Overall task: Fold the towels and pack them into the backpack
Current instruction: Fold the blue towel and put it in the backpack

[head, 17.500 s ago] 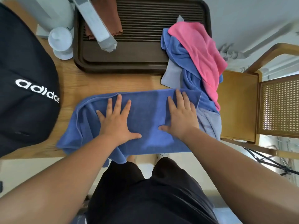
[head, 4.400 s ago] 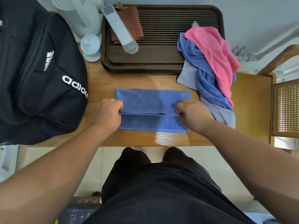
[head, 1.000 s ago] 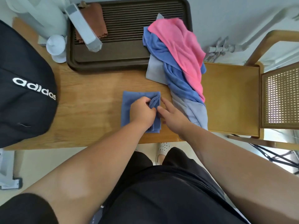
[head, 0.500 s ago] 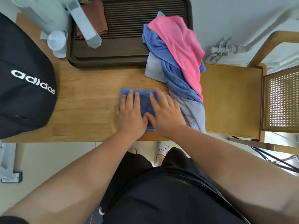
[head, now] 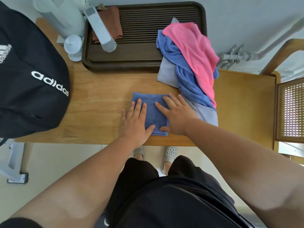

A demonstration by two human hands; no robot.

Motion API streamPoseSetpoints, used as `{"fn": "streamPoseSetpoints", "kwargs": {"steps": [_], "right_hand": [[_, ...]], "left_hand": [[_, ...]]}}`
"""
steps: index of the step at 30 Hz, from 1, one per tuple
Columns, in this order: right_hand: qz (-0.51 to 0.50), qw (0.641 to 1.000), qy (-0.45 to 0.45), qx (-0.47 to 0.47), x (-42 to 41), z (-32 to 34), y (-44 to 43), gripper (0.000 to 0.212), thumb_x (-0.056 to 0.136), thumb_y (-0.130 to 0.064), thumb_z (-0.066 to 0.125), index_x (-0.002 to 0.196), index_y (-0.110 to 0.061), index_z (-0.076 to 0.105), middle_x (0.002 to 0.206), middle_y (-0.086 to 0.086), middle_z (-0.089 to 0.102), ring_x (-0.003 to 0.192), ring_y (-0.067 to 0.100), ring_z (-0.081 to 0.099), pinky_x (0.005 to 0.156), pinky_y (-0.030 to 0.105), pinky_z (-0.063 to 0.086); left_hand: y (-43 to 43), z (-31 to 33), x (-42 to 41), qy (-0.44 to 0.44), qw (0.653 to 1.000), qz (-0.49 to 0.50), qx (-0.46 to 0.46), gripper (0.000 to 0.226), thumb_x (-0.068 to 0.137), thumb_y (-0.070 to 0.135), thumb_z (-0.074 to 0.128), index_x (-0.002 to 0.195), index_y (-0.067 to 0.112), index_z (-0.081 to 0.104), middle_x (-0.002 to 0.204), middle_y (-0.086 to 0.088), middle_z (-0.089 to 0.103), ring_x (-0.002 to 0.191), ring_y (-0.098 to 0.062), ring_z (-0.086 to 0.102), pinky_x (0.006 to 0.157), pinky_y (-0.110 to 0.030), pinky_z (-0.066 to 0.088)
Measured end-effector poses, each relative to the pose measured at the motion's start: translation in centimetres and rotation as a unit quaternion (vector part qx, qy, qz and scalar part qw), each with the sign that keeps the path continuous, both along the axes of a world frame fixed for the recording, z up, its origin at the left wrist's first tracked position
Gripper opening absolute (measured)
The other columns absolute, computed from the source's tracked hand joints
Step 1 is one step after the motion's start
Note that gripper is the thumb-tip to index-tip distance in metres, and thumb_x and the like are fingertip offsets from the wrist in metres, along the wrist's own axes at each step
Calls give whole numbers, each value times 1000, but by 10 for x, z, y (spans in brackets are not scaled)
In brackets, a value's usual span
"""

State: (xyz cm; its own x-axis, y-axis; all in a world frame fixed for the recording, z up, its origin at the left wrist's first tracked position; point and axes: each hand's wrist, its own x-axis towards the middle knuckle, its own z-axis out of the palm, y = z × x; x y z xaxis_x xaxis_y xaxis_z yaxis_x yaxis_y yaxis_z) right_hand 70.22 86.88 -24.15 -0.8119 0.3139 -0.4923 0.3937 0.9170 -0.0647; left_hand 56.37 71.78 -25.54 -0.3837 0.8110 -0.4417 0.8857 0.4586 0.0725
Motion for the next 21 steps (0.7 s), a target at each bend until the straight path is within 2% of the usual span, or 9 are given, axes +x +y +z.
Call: {"fn": "streamPoseSetpoints", "kwargs": {"steps": [2, 5, 9, 11, 13, 15, 17, 19, 21], "right_hand": [[-57, 997, 14, -50, -4, 5, -3, 109, 80, -75, 58, 161, -29, 1, 162, 10, 11, 150, 33, 13, 123, 46, 17], [-140, 985, 20, -103, -11, 10, -15, 107, 76, -64, 71, 159, -23, 17, 148, 8, 22, 134, 31, 31, 106, 40, 43], [-162, 979, 10, -120, -19, 18, -38, 90, 76, -67, 70, 144, -18, 37, 135, 9, 36, 120, 31, 43, 95, 39, 48], [-187, 963, -2, -195, -24, 22, -54, 80, 76, -71, 66, 133, -19, 45, 127, 6, 41, 105, 24, 53, 84, 36, 50], [-199, 946, -5, -255, -30, 25, -68, 65, 76, -74, 65, 111, -21, 52, 114, 2, 51, 89, 17, 56, 74, 32, 49], [-209, 937, 6, -280, -36, 26, -76, 54, 80, -71, 64, 95, -20, 56, 100, 1, 62, 83, 16, 59, 71, 32, 52], [-227, 933, 19, -280, -42, 29, -77, 46, 86, -64, 62, 96, -19, 61, 95, -1, 67, 84, 16, 62, 74, 35, 54], [-232, 948, 39, -216, -48, 33, -72, 38, 93, -56, 58, 107, -21, 63, 97, -3, 67, 88, 17, 62, 69, 32, 50], [-258, 951, 81, -152, -55, 35, -64, 39, 94, -46, 59, 126, -23, 58, 114, -1, 62, 99, 20, 61, 75, 34, 52]], "left_hand": [[-11, 7, -3, 5, 998, 52, 27, 96, 93, 66, 43, 160, 19, -8, 168, -11, -6, 155, -31, 1, 124, -52, 9], [-27, 15, -10, -30, 986, 163, 35, 102, 87, 60, 61, 159, 15, 5, 162, -13, 21, 145, -33, 29, 117, -45, 31], [-36, 19, -27, -63, 965, 251, 45, 94, 81, 57, 71, 153, 15, 28, 141, -10, 46, 130, -32, 45, 105, -41, 40], [-37, 18, -37, -55, 964, 258, 40, 97, 77, 58, 74, 153, 17, 28, 141, -9, 45, 128, -33, 45, 103, -42, 41], [-38, 16, -49, -38, 970, 237, 30, 104, 75, 61, 75, 155, 18, 24, 146, -9, 41, 131, -33, 43, 104, -43, 42], [-40, 14, -62, -35, 979, 199, 21, 107, 75, 62, 75, 157, 20, 20, 152, -9, 35, 135, -32, 40, 107, -44, 41], [-42, 15, -76, -38, 988, 149, 7, 108, 76, 63, 74, 158, 22, 17, 157, -7, 30, 138, -32, 37, 110, -43, 38], [-41, 18, -89, -39, 994, 106, 3, 106, 76, 65, 73, 158, 24, 19, 158, -5, 27, 138, -31, 35, 111, -42, 37], [-38, 20, -98, -49, 995, 83, 24, 101, 76, 63, 74, 156, 26, 25, 157, -4, 29, 138, -31, 34, 113, -42, 36]]}}
